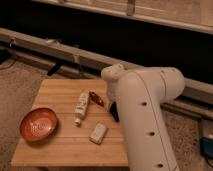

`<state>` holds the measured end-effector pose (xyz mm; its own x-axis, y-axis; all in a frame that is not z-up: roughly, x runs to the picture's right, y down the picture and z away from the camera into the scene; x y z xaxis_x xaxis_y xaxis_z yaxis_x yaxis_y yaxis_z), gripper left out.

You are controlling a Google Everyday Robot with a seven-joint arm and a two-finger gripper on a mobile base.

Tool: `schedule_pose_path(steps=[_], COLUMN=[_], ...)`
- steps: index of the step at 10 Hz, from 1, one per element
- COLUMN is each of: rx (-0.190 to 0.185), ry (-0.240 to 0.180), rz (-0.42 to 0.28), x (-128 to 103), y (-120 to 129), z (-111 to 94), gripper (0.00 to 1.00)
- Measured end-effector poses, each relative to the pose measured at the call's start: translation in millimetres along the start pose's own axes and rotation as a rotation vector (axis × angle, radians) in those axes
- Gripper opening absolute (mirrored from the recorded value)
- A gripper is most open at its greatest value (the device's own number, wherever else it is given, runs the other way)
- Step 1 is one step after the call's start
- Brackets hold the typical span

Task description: Place the eraser in the ceramic cup

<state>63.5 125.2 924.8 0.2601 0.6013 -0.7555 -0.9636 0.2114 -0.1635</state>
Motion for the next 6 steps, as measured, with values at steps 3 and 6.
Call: schedule_pose_path(steps=[3,6], rx=[0.001,-0.034], ry=[-0.003,-0.075], rz=[0.001,0.026], x=[0.5,12.7], y=[-1.2,-6.3], z=[-0.9,-26.4], gripper=[0.0,0.0])
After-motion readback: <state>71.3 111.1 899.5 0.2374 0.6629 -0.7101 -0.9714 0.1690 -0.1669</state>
